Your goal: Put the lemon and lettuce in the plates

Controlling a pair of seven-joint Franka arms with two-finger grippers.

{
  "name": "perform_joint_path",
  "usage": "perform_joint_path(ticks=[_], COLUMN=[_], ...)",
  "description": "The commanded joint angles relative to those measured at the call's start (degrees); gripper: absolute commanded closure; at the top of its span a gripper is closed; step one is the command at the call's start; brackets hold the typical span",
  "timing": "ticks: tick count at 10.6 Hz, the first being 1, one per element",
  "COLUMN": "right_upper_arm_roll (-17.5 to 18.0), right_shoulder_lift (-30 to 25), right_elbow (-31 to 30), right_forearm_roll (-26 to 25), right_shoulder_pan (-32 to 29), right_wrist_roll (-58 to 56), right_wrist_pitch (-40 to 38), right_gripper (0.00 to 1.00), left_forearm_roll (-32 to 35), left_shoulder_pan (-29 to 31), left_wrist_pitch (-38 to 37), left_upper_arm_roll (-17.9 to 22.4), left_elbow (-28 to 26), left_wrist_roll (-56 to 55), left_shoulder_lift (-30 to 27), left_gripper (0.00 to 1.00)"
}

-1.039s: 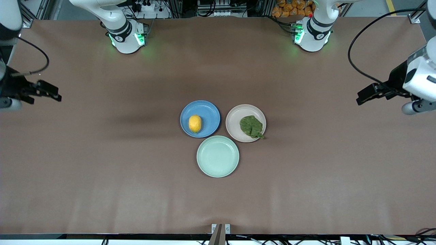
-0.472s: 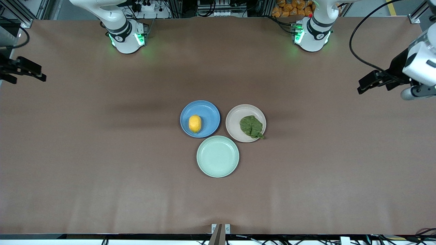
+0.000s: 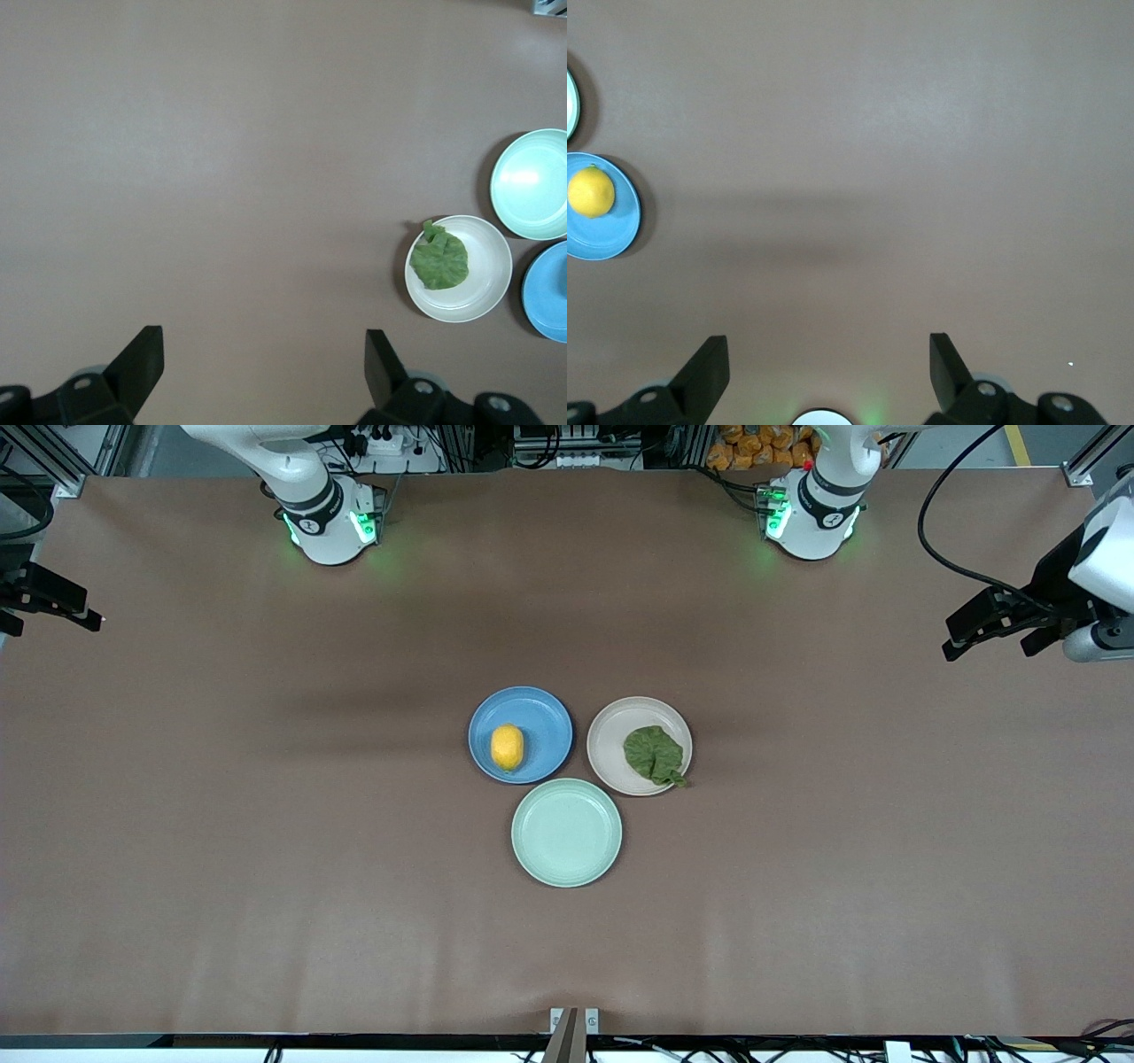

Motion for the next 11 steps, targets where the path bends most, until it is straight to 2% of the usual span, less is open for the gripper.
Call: perform_joint_path(ticks=[1, 3, 5, 9, 11], right_upper_arm_roll=[0.8, 0.8, 1.0, 1.1, 1.2], right_shoulder_lift=[0.5, 0.7, 1.0, 1.4, 1.5], right_elbow=[1.2, 1.5, 1.6, 2.5, 2.6], right_forearm_roll=[1.3, 1.8, 1.8, 1.0, -1.0], right_shoulder_pan=[-0.9, -0.7, -0.3, 0.4, 1.2], right_wrist_roll=[0.1, 0.2, 0.3, -0.1, -0.7], right_wrist_pitch=[-0.9, -1.1, -1.6, -1.6, -1.6], right_gripper=[0.0, 0.0, 0.0, 0.0, 0.0], left_forearm_roll=[0.8, 1.7, 6.6, 5.2, 2.1], left_shoulder_pan=[-0.6, -0.5, -0.6, -0.5, 0.2], left_wrist_pitch=[-1.7, -3.8, -5.1, -5.4, -5.4], left_upper_arm_roll=[1.1, 1.2, 0.7, 0.7, 0.7], left_elbow=[2.5, 3.1, 3.2, 3.2, 3.1], left_wrist_roll=[1.4, 1.4, 1.5, 1.6, 1.7], left_shoulder_lift=[0.3, 0.8, 1.0, 1.6, 1.6], left_gripper=[0.0, 0.0, 0.0, 0.0, 0.0])
